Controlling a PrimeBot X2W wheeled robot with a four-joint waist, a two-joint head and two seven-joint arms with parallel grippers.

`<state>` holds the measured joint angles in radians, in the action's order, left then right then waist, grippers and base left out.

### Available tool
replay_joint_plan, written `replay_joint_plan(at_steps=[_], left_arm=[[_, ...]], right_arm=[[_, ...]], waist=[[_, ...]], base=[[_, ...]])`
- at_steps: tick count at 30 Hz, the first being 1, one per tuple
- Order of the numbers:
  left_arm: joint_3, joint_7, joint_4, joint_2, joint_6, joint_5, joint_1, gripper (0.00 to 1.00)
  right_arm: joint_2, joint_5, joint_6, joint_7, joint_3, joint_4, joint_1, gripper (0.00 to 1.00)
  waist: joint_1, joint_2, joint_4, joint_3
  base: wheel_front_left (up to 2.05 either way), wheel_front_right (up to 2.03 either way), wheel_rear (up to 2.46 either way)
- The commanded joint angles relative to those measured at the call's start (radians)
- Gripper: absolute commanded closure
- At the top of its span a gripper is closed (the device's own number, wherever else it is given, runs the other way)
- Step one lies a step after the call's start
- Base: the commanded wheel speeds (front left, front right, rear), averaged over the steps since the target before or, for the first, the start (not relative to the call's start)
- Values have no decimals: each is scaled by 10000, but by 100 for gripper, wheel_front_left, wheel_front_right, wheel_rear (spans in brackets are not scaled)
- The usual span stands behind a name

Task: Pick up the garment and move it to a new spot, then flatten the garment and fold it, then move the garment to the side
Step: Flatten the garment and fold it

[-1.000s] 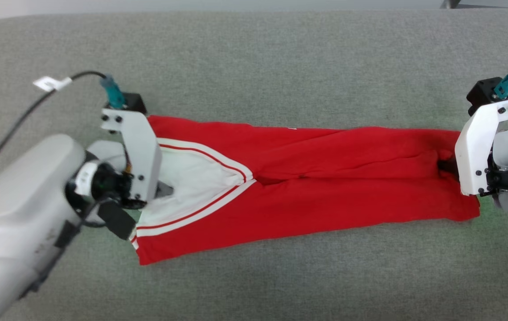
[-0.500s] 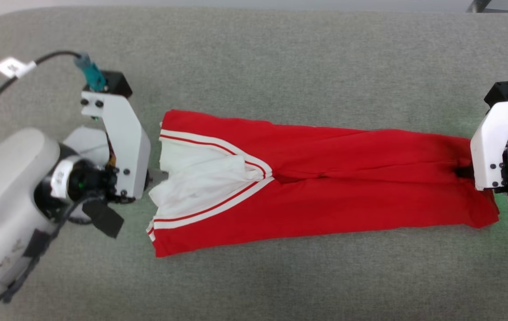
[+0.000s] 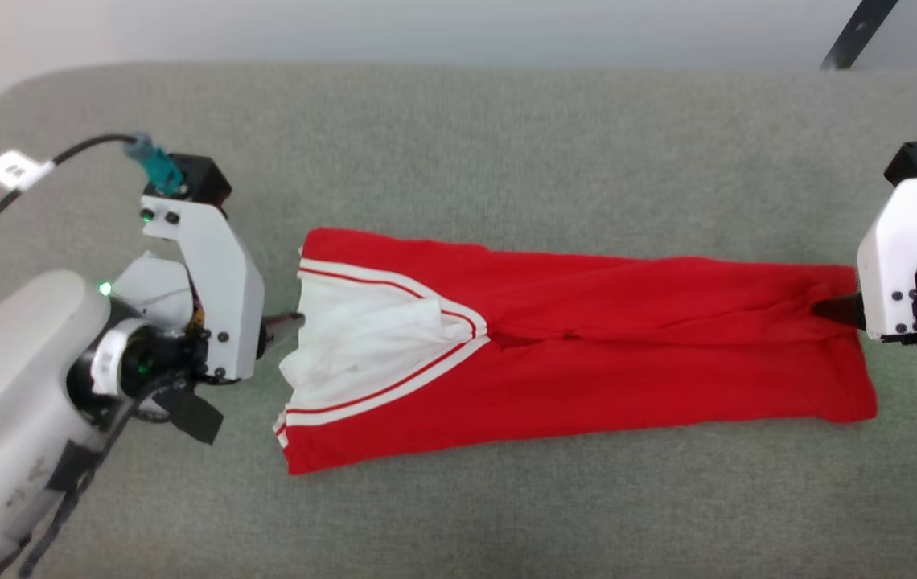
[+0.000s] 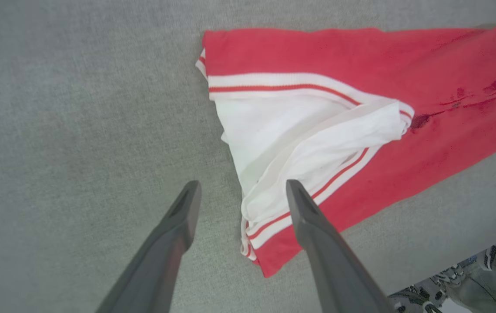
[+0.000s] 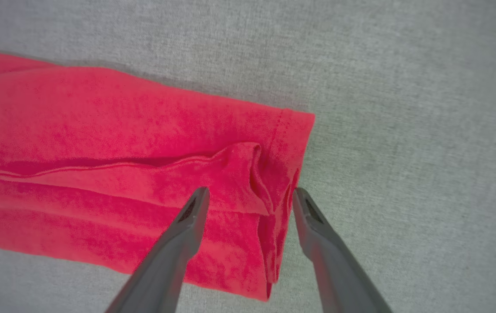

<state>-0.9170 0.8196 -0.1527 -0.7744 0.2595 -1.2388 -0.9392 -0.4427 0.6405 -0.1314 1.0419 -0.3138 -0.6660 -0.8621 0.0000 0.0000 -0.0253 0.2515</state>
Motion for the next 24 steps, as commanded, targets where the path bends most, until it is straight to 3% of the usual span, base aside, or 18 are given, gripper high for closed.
replay_joint_plan(at_steps=[1,5,7,14,18,24], left_arm=[[148,-454,-38,-9,-125,73,269,0],[420,-1913,73,-1,-620,238,853,0],[639,-2803,113,-26,-669,326,1237,0],[1089,-6264,499,-189,-864,1197,2804,0],[1372,-8276,738,-170,-728,1623,3802,0],[1935,-10579,925,250,-102,1971,5406,0]], right_arm=[[-77,-56,17,-50,138,175,305,0],[-147,-77,17,-564,423,1060,992,0],[-185,-41,17,-1076,489,1692,1483,0],[-528,-94,17,-4172,309,4009,3430,0],[-685,-265,17,-6463,161,4758,4273,0],[-615,-557,17,-9212,84,4936,5339,0]], waist=[[0,0,-118,-631],[0,0,-143,-1291],[0,0,-119,-1571],[0,0,82,-2369],[0,0,276,-2614],[0,0,616,-2897]], base=[[0,0,0],[0,0,0],[0,0,0],[0,0,0],[0,0,0],[0,0,0]])
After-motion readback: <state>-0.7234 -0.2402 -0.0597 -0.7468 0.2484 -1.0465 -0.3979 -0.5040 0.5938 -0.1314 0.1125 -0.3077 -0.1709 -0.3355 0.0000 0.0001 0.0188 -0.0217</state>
